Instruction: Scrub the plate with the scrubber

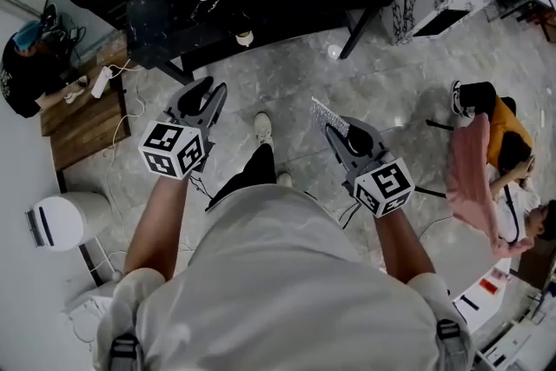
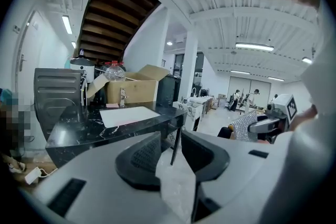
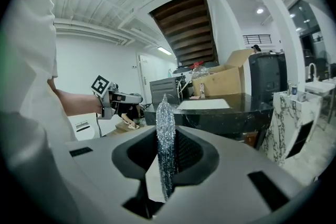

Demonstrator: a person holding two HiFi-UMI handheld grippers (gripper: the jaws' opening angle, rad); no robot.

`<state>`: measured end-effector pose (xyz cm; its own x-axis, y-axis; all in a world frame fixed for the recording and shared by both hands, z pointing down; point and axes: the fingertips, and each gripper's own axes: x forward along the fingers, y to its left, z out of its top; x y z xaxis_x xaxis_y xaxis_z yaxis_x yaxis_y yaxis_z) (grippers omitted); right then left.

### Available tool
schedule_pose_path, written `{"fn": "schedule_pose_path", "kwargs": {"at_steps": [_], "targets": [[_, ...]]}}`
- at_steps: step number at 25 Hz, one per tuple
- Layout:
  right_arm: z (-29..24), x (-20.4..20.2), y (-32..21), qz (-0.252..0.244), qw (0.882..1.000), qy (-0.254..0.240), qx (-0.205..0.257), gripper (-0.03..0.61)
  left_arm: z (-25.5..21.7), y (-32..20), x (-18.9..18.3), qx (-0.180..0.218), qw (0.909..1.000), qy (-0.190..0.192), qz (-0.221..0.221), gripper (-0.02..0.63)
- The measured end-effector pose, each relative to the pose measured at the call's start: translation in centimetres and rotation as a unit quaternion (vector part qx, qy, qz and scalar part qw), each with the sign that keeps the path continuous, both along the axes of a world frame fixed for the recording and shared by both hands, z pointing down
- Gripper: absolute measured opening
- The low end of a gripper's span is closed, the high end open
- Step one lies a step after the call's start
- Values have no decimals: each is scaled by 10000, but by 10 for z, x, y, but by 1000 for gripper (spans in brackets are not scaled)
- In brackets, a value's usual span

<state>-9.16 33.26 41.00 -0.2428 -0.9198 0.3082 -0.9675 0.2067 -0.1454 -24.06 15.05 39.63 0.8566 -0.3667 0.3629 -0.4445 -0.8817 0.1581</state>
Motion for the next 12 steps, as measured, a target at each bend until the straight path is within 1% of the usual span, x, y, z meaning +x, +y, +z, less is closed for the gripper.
{"fn": "schedule_pose_path", "kwargs": {"at_steps": [6,12], "targets": [[-5,37,-57,148,9997,146,-112,78,14,-79,41,-273,9995,185,-6,106],[-8,67,-134,90,9993,242,-286,78,23,-156,83,-477,9986,199,77,107]]}}
